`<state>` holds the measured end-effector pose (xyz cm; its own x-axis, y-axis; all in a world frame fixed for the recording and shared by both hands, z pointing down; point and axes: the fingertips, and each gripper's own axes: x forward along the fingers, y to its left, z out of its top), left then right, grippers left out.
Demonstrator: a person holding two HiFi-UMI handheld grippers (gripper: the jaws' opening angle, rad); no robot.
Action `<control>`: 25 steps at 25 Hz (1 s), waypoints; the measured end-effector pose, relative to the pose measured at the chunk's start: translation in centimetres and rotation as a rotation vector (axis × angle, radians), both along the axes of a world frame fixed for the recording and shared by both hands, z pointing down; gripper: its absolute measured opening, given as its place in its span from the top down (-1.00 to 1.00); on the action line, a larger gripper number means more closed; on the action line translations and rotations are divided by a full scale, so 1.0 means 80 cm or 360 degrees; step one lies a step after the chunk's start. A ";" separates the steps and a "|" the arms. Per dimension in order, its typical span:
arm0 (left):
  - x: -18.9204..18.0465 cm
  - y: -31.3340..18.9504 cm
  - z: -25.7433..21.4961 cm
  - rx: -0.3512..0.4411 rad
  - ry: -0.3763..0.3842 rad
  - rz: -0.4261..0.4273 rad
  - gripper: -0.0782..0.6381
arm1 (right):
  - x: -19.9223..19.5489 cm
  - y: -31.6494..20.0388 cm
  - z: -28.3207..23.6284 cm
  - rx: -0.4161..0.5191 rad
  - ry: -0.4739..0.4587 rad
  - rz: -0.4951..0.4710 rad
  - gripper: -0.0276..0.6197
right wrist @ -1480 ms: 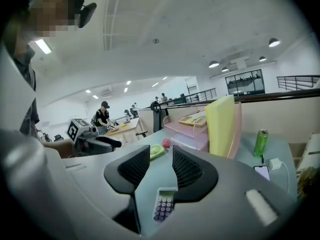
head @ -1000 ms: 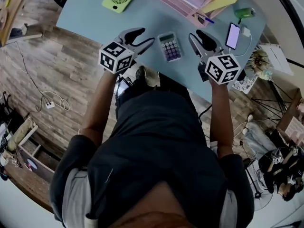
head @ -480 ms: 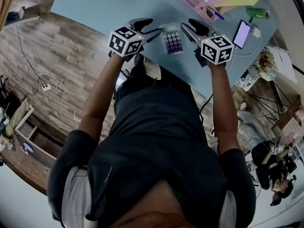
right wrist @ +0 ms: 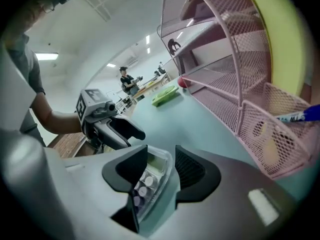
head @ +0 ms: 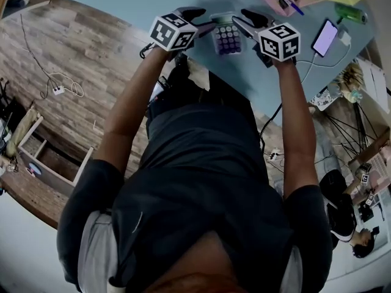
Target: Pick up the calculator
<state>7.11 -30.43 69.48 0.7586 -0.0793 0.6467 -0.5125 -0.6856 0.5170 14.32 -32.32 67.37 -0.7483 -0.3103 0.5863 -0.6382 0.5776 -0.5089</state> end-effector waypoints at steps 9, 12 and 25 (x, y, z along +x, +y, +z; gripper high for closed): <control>0.006 0.007 0.038 -0.0077 -0.0057 0.0019 0.08 | -0.019 0.008 0.047 -0.0077 0.0086 -0.0128 0.44; 0.008 0.002 0.035 -0.0093 -0.0066 0.0045 0.19 | -0.026 0.005 0.039 -0.0091 0.0084 -0.0145 0.53; 0.007 0.000 -0.071 0.0309 -0.0053 0.0144 0.31 | -0.026 0.016 -0.069 0.0236 0.0090 0.0050 0.55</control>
